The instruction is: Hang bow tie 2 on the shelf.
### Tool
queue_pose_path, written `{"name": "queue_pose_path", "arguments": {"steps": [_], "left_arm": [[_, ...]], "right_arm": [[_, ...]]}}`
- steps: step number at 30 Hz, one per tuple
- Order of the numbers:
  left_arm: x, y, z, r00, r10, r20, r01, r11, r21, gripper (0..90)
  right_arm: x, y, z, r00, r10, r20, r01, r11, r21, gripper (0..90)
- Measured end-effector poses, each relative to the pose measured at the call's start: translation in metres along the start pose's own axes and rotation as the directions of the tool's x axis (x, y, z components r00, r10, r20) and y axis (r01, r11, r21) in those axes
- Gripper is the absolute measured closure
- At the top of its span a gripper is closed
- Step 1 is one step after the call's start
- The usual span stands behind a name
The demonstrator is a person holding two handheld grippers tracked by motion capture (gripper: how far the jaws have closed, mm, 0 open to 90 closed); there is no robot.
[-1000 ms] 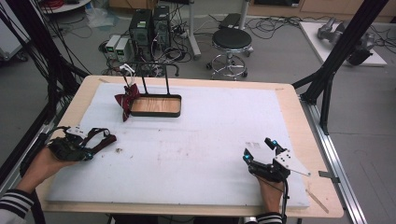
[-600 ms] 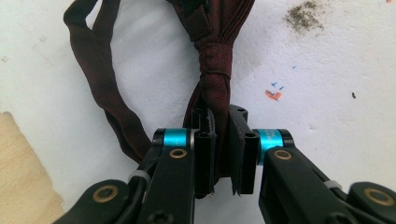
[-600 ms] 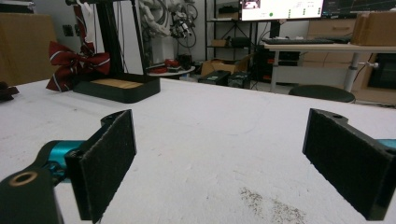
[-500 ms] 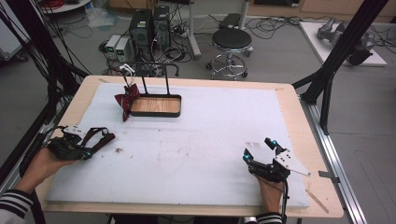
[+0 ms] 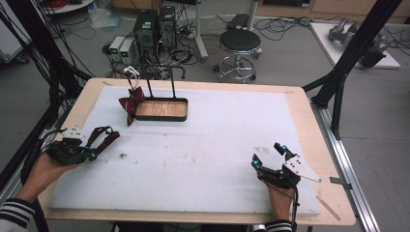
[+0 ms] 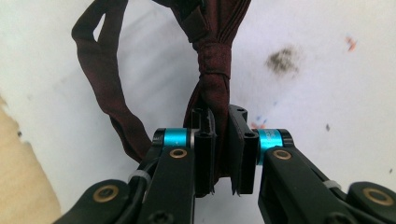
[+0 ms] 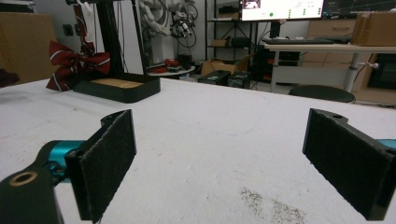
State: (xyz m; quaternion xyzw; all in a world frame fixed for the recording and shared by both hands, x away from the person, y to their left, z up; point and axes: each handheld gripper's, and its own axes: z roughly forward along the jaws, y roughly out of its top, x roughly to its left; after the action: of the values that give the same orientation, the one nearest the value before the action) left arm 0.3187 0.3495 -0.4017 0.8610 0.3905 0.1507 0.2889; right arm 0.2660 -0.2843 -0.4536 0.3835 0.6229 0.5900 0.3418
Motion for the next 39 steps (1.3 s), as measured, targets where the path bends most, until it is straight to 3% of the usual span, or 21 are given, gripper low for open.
{"name": "queue_pose_path", "arguments": {"steps": [6, 19, 28, 32, 34, 39], "left_arm": [[-0.007, 0.008, -0.006, 0.9999, 0.010, -0.012, -0.011, 0.9951, -0.098, 81.8], [-0.022, 0.027, -0.013, 0.9989, 0.017, -0.045, -0.027, 0.9697, -0.243, 81.9], [-0.030, 0.045, -0.015, 0.9992, 0.021, -0.033, -0.031, 0.9419, -0.334, 81.9], [-0.033, 0.054, -0.013, 0.9998, -0.002, -0.018, -0.006, 0.9183, -0.396, 81.8], [-0.037, 0.058, -0.012, 0.9996, 0.012, -0.028, -0.022, 0.9130, -0.407, 81.8], [-0.042, 0.070, -0.008, 0.9997, 0.011, -0.021, -0.019, 0.8976, -0.440, 81.8]], "right_arm": [[0.000, 0.000, 0.000, 1.0000, -0.002, 0.001, 0.002, 1.000, 0.000, 8.8], [0.000, 0.000, 0.000, 1.0000, 0.005, 0.002, -0.005, 1.000, 0.002, 8.8], [0.000, 0.000, 0.000, 1.0000, 0.004, 0.002, -0.004, 1.000, 0.002, 8.8], [0.000, 0.000, 0.000, 1.0000, 0.006, 0.002, -0.006, 1.000, 0.003, 8.8], [0.000, 0.000, 0.000, 1.0000, 0.003, 0.002, -0.003, 1.000, 0.002, 8.8], [0.000, 0.000, 0.000, 1.0000, 0.005, 0.001, -0.005, 1.000, 0.003, 8.8]]}}
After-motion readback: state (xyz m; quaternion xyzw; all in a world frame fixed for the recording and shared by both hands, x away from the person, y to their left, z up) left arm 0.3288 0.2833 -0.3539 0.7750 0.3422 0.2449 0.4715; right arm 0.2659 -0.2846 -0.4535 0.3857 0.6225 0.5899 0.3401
